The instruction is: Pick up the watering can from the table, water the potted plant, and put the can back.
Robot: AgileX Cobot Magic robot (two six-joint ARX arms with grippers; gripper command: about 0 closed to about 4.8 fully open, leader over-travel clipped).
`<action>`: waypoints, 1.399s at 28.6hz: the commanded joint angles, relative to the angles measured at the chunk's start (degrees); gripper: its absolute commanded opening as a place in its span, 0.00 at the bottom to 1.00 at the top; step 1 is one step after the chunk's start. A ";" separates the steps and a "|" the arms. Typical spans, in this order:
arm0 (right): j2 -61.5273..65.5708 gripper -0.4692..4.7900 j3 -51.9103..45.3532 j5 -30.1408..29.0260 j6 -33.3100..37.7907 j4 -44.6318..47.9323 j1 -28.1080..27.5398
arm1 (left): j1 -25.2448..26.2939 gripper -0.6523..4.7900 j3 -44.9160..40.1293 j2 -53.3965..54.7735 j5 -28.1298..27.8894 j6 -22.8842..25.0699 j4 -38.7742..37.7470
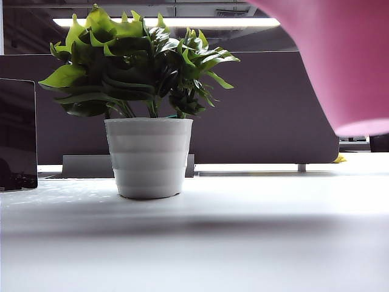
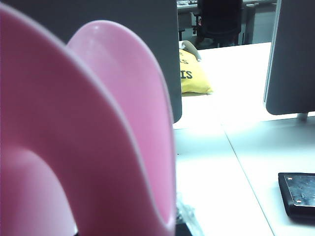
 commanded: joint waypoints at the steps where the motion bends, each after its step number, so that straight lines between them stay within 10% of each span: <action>1: 0.68 0.08 -3.21 0.20 1.92 12.33 -0.04 | 0.98 0.11 0.04 0.07 0.02 0.28 0.39; 27: 33.22 0.08 -9.88 2.16 4.13 56.94 0.35 | 1.33 0.11 0.04 0.07 0.02 0.28 0.37; 40: 42.29 0.08 -9.57 3.23 -0.57 58.10 0.35 | 1.33 0.11 0.04 0.07 0.02 0.28 0.39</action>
